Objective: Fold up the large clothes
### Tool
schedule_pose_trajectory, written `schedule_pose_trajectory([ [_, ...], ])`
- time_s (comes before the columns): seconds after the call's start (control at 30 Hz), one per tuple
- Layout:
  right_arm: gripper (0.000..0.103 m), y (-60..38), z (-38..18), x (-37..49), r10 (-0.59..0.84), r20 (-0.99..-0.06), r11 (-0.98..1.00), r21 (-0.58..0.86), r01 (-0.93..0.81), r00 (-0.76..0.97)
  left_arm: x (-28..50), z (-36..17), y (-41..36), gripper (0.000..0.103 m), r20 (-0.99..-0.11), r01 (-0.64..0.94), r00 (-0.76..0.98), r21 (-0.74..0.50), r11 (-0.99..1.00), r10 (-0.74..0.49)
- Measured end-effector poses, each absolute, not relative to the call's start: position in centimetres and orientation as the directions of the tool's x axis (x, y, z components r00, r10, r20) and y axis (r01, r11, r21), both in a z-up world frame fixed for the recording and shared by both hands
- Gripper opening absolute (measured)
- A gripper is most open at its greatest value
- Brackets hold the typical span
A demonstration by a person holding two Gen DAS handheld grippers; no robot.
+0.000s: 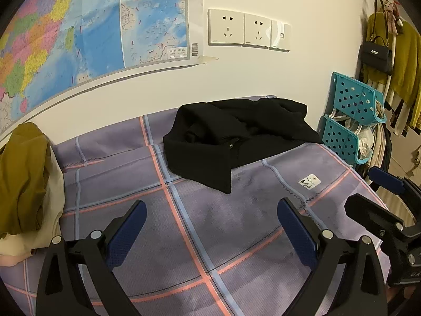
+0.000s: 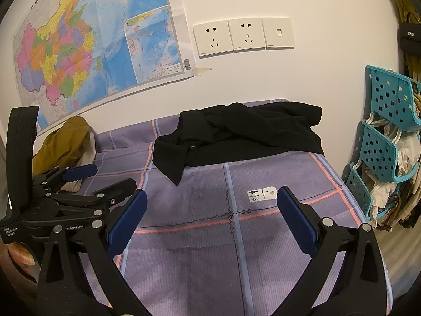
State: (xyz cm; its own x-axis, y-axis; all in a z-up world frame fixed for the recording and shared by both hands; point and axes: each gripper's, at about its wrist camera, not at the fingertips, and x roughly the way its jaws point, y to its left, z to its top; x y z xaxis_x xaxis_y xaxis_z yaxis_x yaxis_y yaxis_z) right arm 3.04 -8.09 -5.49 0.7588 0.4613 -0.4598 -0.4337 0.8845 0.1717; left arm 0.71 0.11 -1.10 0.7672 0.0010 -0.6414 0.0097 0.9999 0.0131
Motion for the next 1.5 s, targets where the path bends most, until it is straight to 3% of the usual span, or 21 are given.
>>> schedule_pose_trajectory([
  [1.5,0.097,-7.77,-5.64,3.55,0.471,-0.46,0.879,0.18,-0.441,0.752,0.79,-1.04,0.19,0.096,-0.642,0.003,0.767,0.004,1.0,0.001],
])
